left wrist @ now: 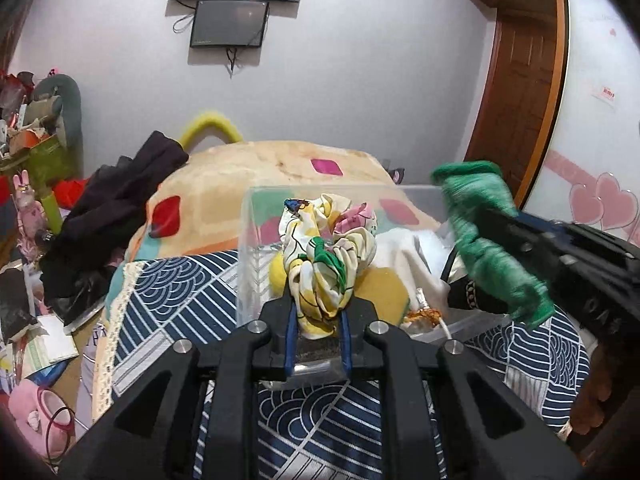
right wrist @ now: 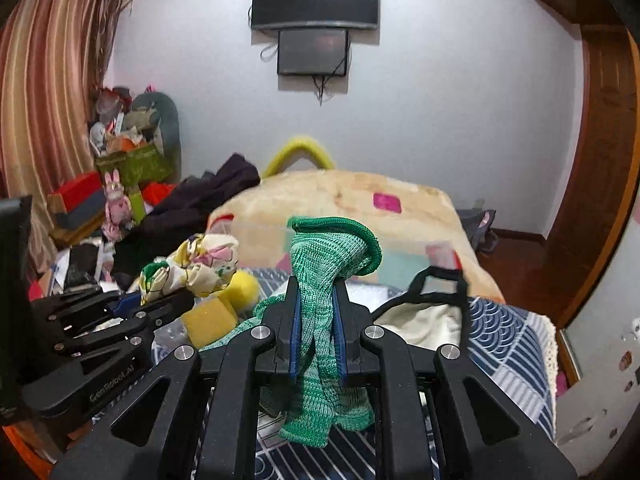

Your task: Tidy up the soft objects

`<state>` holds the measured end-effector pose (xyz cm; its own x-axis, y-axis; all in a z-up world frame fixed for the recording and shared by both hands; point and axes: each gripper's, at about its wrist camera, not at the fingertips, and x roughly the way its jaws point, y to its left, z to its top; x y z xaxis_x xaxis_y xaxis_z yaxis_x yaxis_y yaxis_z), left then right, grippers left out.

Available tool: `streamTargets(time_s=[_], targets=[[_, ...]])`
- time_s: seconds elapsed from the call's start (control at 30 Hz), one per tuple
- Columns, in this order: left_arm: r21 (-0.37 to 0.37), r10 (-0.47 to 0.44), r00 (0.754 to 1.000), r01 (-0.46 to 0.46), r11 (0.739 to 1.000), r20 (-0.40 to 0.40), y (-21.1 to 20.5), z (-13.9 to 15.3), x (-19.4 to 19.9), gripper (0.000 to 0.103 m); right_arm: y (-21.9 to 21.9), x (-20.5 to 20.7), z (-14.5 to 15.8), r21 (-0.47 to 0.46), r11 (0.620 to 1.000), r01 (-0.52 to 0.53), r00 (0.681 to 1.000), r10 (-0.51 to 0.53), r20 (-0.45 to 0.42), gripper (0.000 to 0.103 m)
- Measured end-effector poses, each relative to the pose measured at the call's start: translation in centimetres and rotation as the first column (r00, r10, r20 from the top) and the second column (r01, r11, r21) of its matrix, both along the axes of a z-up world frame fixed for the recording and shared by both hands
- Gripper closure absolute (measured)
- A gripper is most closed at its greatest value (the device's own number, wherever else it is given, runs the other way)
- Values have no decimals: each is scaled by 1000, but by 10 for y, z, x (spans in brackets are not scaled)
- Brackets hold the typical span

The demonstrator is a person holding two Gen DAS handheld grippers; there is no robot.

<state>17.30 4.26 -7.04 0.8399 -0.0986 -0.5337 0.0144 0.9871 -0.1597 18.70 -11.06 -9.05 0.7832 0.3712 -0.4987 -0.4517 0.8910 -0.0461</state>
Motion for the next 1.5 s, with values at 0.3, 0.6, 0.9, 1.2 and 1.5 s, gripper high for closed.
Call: streamTargets(time_s=[0.3, 0.6, 0.9, 1.2, 1.5], targets=[[-3, -36, 999, 36, 999, -41, -5, -17, 13, 70, 4, 18, -15, -69, 998, -9, 997, 4, -74, 84], [-24, -35, 999, 34, 999, -29, -1, -9, -2, 49, -10, 7, 0, -26, 999, -19, 997, 17, -76, 65], [7, -47, 994, 47, 999, 98, -12, 32, -46, 41, -35, -31, 32, 43, 999, -14, 1000, 14, 17, 54], [59, -44, 972, 31, 998, 231, -24, 72, -102, 22, -59, -82, 55, 105, 994, -8, 988, -9, 152, 32], [122, -44, 945, 4, 992, 324, -43, 85, -147, 2, -66, -113, 60, 143, 990, 3, 970, -37, 241, 14]])
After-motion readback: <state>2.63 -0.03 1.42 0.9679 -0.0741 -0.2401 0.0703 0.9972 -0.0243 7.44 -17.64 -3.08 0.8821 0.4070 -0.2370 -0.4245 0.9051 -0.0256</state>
